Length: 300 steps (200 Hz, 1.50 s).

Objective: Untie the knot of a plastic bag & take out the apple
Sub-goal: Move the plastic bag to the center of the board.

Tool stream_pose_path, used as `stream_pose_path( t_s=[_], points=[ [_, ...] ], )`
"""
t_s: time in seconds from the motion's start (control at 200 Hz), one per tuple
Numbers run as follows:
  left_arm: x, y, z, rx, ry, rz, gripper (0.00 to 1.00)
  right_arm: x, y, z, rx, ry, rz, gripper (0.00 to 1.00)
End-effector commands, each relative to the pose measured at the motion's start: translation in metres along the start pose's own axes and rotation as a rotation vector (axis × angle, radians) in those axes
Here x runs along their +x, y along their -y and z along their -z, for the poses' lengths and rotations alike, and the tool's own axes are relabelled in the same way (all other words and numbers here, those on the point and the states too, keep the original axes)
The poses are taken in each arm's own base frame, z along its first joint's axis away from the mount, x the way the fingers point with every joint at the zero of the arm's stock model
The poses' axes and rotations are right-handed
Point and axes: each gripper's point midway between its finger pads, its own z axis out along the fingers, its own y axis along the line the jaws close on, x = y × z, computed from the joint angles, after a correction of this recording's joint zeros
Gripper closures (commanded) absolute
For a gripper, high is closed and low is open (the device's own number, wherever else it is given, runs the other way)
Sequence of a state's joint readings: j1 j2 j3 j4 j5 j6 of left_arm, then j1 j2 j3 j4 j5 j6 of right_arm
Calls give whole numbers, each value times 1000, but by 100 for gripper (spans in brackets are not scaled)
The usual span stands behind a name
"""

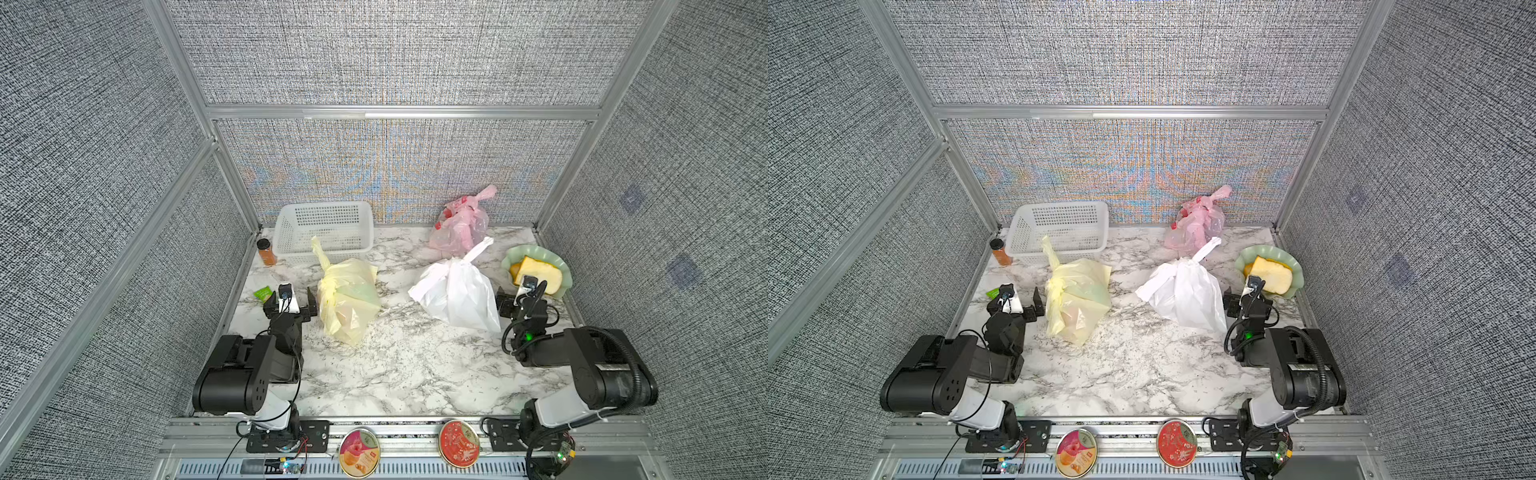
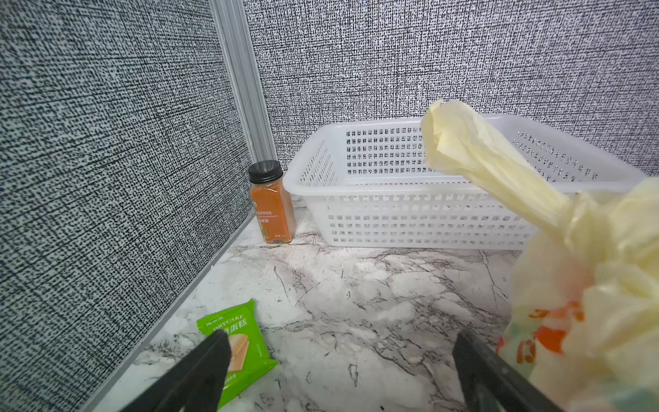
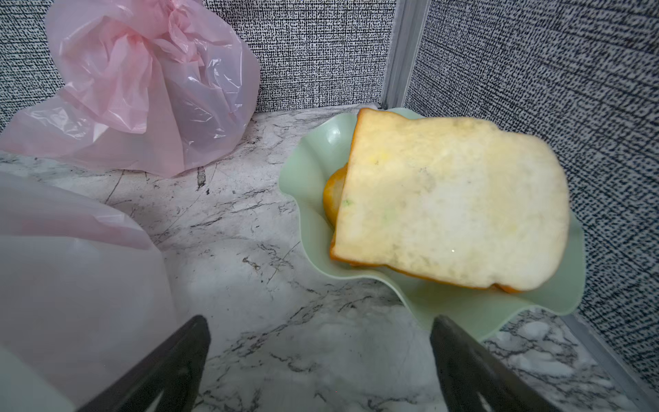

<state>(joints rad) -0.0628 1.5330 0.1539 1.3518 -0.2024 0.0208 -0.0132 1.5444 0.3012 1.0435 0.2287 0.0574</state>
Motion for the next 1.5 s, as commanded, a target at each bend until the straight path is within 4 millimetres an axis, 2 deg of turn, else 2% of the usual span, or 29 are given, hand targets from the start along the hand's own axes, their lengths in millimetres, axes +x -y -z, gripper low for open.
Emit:
stream_pose_path(
  t_s=[0.0,1.201,1.346,1.496],
  points=[
    [-6,1,0,4,24,7,1,-4,1,0,5,19,-10,1],
    [-6,0,1,4,24,9,1,-6,1,2,5,30,-18,1],
    [-14,-7,11,-24,71,21,1,-20,8,16,27,68,-37,1],
    [-35,-20,21,-84,101,50,0,-41,16,33,54,104,-55,1]
  ],
)
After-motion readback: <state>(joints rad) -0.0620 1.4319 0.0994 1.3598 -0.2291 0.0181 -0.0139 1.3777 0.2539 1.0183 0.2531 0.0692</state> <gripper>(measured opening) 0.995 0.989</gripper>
